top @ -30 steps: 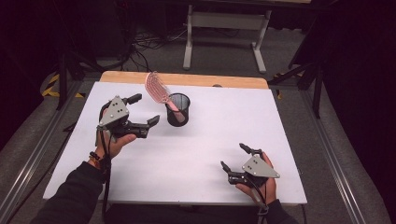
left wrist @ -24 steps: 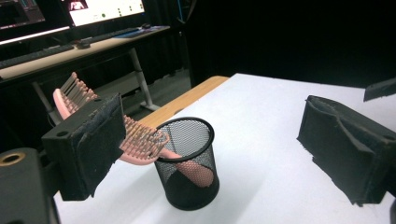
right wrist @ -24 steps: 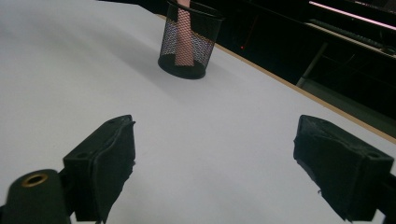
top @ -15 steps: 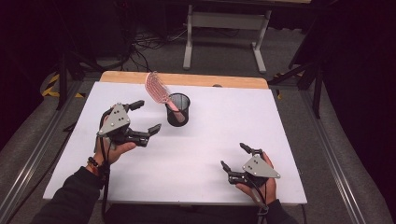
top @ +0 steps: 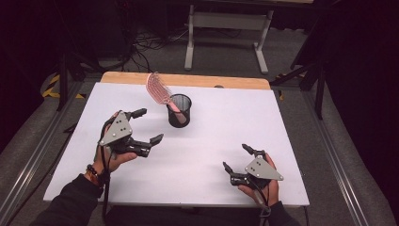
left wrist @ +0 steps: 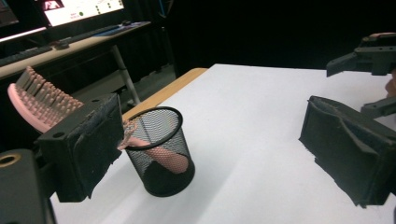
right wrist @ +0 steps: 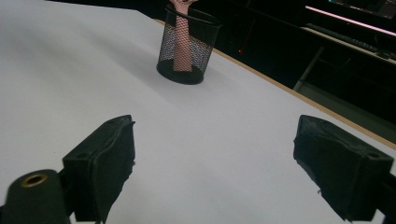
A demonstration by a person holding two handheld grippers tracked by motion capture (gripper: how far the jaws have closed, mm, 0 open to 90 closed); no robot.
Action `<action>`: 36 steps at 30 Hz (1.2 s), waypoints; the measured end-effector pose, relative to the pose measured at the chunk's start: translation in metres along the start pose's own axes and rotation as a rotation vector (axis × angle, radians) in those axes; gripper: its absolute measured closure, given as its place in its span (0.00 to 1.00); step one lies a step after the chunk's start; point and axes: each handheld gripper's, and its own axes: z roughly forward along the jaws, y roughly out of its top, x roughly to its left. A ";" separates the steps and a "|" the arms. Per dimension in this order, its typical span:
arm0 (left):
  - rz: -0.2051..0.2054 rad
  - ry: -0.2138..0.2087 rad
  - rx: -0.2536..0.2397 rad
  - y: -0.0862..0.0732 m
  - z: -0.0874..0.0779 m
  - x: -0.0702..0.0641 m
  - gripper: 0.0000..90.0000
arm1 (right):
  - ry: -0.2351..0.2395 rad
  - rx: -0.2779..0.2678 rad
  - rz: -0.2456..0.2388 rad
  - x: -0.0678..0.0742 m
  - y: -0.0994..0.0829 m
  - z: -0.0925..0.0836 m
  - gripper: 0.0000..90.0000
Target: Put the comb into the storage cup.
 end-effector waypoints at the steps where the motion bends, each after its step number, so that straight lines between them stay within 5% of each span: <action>1: -0.002 -0.003 -0.002 -0.001 0.000 -0.001 0.08 | 0.000 -0.001 0.000 0.000 0.000 0.000 0.15; 36: 0.089 -0.030 0.076 -0.027 -0.010 -0.021 0.07 | -0.004 -0.007 -0.006 0.001 0.002 -0.002 0.15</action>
